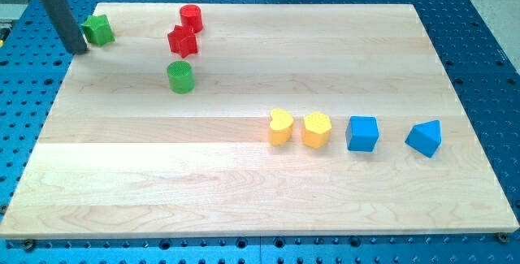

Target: Push the green star to the top left corner of the board

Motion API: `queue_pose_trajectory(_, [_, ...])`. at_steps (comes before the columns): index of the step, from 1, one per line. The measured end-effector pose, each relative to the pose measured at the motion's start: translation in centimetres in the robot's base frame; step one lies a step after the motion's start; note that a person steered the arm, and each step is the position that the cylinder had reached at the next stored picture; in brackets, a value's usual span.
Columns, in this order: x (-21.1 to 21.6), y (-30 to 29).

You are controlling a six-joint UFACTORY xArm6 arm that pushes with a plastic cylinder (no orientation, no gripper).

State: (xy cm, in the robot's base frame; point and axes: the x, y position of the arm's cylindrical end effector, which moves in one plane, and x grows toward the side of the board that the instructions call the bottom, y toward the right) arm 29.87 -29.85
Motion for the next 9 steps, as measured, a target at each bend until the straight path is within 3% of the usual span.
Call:
queue_pose_trajectory(2, [-5.8, 2.2])
queue_pose_trajectory(5, [0.4, 3.9])
queue_pose_trajectory(8, [-4.3, 8.0])
queue_pose_trajectory(9, [-2.7, 8.2])
